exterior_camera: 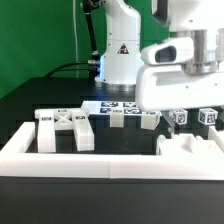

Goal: Assemble chair

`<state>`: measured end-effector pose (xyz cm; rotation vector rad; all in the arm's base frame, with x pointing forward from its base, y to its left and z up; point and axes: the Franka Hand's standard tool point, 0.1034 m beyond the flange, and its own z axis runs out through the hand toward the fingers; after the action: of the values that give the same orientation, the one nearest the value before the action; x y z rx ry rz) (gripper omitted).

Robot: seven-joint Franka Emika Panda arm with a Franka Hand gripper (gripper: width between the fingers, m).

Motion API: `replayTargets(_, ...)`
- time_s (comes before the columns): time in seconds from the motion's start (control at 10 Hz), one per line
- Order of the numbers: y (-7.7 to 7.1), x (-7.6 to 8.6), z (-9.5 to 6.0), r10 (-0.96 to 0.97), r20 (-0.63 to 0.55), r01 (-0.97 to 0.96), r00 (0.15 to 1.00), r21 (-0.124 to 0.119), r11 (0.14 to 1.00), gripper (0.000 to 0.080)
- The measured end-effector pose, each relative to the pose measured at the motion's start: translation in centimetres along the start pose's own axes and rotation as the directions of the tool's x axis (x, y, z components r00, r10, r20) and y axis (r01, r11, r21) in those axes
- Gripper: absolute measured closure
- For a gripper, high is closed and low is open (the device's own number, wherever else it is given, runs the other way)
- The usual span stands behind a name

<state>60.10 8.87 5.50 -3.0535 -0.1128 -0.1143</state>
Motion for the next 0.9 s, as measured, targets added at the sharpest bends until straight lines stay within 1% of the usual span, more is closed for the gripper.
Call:
replayTargets(0.2,1.3,-2.5,-1.0,-0.017,0.015,0.017,1.000,-0.007,1.000,0.0151)
replayTargets(0.3,2.3,-4.3,-1.4,-0.024,0.022,0.025,0.999,-0.014,1.000,0.0150)
replayTargets(0.4,2.9,-6.0,-1.5,-0.015,0.037,0.016,0.999,-0.020,1.000,0.0150)
replayTargets(0.5,3.8,-7.1,-1.6,-0.011,0.032,0.012,0.999,-0.029,0.999,0.0150)
replayTargets(0.6,5.1,-8.3,-1.6,-0.045,0.017,0.045,0.999,-0.038,0.998,0.0150)
replayTargets(0.8,4.8,-8.1,-1.6,-0.044,0.020,0.044,0.999,-0.037,0.998,0.0150)
replayTargets(0.9,4.8,-8.1,-1.5,-0.046,0.022,0.046,0.999,-0.037,0.998,0.0150)
